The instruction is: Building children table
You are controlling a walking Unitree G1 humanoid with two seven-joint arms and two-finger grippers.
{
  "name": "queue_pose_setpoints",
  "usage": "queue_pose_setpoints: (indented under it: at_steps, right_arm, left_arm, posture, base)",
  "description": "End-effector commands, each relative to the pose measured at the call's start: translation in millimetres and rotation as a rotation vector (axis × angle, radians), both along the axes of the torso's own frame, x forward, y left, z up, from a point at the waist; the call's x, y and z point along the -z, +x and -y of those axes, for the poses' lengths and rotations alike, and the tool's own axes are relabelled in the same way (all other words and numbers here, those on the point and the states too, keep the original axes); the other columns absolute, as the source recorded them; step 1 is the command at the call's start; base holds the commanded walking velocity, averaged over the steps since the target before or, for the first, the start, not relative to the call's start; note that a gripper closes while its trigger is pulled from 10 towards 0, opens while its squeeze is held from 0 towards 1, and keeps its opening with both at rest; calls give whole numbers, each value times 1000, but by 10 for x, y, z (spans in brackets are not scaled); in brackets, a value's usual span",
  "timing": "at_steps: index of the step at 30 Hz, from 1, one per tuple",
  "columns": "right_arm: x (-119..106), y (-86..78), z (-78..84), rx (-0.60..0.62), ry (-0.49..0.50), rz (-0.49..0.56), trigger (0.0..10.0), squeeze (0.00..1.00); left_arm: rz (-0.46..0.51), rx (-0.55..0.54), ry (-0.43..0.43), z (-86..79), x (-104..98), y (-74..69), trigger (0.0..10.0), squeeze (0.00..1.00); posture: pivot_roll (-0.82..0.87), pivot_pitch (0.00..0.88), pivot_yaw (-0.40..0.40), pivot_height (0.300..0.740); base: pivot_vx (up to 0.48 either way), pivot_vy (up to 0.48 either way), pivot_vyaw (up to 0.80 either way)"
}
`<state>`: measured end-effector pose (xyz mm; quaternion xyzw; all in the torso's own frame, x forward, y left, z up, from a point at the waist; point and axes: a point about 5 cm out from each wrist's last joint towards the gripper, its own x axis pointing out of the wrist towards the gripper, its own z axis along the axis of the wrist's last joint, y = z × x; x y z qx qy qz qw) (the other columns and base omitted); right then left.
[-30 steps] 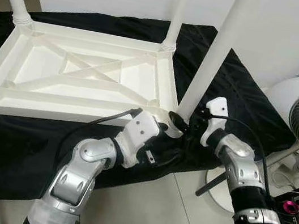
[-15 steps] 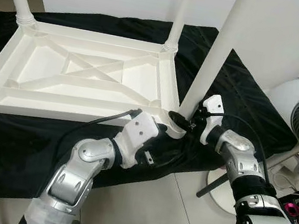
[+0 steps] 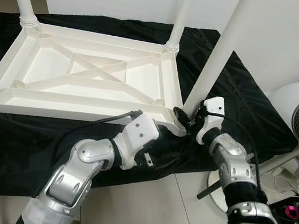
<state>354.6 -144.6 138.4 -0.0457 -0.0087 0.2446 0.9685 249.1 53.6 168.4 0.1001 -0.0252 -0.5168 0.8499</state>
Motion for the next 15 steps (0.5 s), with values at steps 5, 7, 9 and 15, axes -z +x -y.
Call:
queue_pose_setpoints:
  at_steps: [5,7,9,15]
  right_arm:
    - [214,-116,-109,147,42,-112,10000,0]
    - [203,-212,-280,285,117,-117,10000,0]
    - [190,-249,-332,333,140,-116,10000,0]
    - [149,-343,-518,413,245,-135,10000,0]
  left_arm:
    - [-7,-36,-16,10,7,-25,10000,0]
    - [-8,-38,-7,0,23,-33,10000,0]
    - [-8,-39,-3,-4,28,-34,10000,0]
    - [-22,-33,-13,7,29,-47,10000,0]
  posture:
    - [-52,60,-60,740]
    - [-53,60,-62,740]
    - [-53,60,-62,740]
    - [-62,58,-55,740]
  base:
    - [0,0,0]
    - [0,0,0]
    - [0,0,0]
    - [0,0,0]
